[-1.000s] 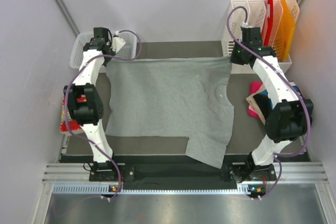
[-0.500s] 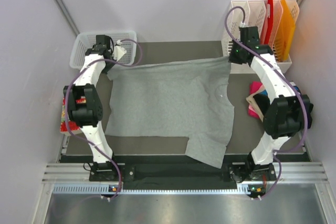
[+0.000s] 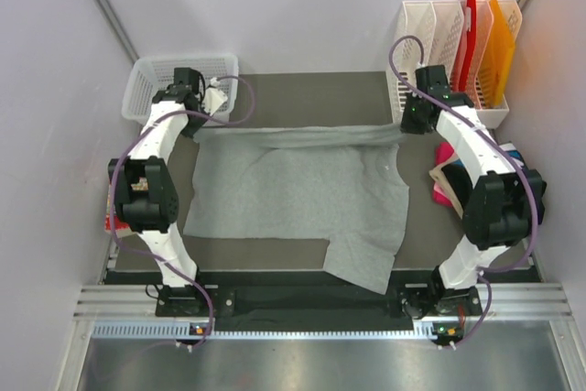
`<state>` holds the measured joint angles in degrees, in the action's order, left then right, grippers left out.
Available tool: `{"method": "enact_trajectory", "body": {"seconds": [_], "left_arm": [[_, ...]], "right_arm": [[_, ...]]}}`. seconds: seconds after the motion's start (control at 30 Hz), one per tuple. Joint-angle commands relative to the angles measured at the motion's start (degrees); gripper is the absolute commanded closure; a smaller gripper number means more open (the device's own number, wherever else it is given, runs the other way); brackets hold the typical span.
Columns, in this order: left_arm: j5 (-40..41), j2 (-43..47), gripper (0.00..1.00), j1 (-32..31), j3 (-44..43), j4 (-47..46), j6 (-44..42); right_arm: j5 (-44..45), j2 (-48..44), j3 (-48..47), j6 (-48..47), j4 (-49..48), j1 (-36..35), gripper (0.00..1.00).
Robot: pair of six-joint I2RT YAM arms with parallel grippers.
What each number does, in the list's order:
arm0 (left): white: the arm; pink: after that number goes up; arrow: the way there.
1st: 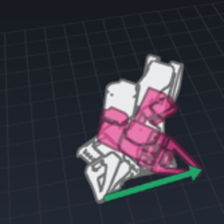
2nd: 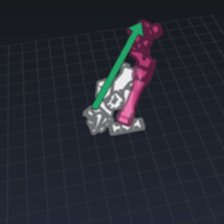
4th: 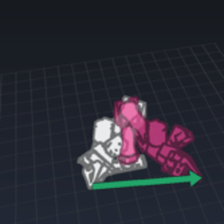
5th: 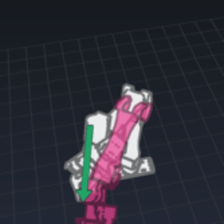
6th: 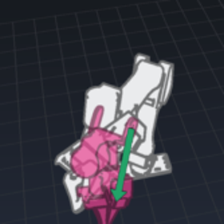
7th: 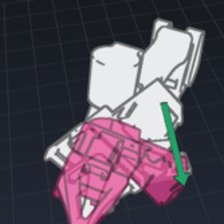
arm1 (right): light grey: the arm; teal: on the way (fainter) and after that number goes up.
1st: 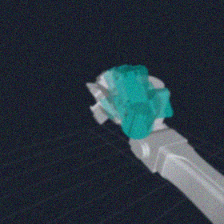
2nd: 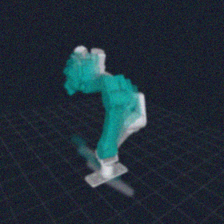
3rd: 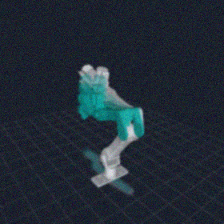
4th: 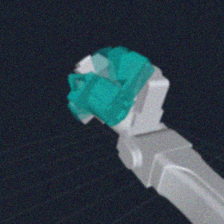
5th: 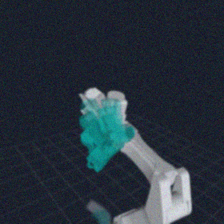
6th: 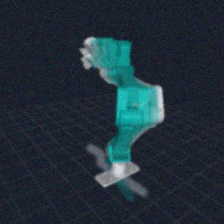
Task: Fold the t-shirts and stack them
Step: Fold the tshirt
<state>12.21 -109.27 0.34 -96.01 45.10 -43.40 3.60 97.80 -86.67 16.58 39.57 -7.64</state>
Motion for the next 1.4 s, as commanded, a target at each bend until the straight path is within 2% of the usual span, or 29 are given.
{"method": "enact_trajectory", "body": {"seconds": [0.0,0.2,0.43,0.7,0.8,0.9,0.93,0.97,1.0,1.07,1.1,1.17,1.3,1.37], "left_arm": [[0.6,9.5,1.00,-0.2,8.8,3.5,0.7],[0.8,13.2,1.00,-0.2,15.4,5.7,1.9],[2.2,14.4,1.00,-0.1,22.4,3.4,1.3],[4.5,13.4,1.00,-0.2,27.4,-1.3,-0.8],[5.3,12.3,1.00,-0.2,27.8,-2.7,-1.3],[6.1,10.9,1.00,-0.2,26.1,-2.2,-1.3],[5.9,10.2,1.00,-0.1,25.3,-1.5,-0.9],[5.2,10.0,0.86,-0.1,24.3,0.1,-0.4],[4.9,9.8,0.78,-0.1,22.5,0.9,-0.3],[4.2,9.4,0.67,-0.2,19.4,3.7,0.1],[4.1,9.3,0.66,-0.1,18.1,4.5,0.2],[3.6,9.0,0.65,-0.1,14.2,8.3,0.1],[2.4,8.4,0.63,-0.2,7.4,12.8,-0.5],[1.5,8.0,0.63,-2.2,3.5,13.7,0.2]], "right_arm": [[3.7,-6.7,4.2,-0.6,1.7,0.5,1.00],[2.7,-9.2,9.0,0.3,2.8,0.0,1.00],[0.2,-10.1,15.2,2.1,2.7,-1.7,1.00],[-8.7,-9.2,23.0,3.6,3.4,-6.2,1.00],[-13.3,-8.4,24.4,4.0,4.7,-6.6,0.91],[-14.4,-8.1,23.6,2.9,7.4,-6.8,0.78],[-13.8,-7.9,22.8,2.5,9.1,-6.8,0.63],[-12.6,-7.9,21.8,2.1,9.9,-6.8,0.58],[-11.9,-7.5,19.5,1.6,11.5,-6.6,0.55],[-10.5,-6.7,16.6,1.4,13.2,-6.4,0.53],[-10.4,-5.7,13.6,1.3,14.7,-6.2,0.52],[-9.8,-4.6,10.8,1.3,15.7,-6.1,0.50],[-9.6,-1.2,6.9,2.4,12.7,-5.7,0.52],[-10.6,1.1,5.9,2.6,11.3,-5.5,0.54]]}}
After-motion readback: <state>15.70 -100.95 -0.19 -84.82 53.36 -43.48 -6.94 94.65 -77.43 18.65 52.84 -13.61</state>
